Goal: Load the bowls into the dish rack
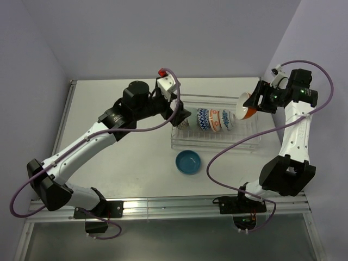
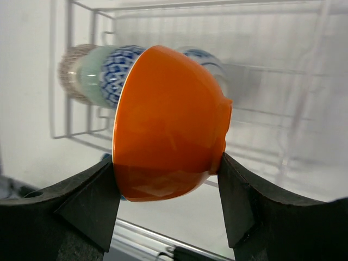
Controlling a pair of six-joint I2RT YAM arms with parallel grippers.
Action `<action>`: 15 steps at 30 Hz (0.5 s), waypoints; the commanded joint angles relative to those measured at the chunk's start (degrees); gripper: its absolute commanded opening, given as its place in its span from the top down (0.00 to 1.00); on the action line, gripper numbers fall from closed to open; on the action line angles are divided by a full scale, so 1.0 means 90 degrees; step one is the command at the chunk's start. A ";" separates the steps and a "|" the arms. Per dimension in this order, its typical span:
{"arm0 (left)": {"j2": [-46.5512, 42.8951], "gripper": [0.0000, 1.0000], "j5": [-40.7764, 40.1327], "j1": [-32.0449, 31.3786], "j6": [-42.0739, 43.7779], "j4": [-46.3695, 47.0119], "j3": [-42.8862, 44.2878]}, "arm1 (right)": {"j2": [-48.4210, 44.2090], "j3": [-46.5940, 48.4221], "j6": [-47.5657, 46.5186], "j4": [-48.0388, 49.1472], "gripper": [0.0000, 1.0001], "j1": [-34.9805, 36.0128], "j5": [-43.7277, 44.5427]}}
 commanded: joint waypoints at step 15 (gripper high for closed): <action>-0.0562 0.00 0.0395 0.0862 -0.0193 -0.0194 -0.0241 | 0.0504 -0.0272 -0.0853 0.0392 1.00 0.0386 0.2456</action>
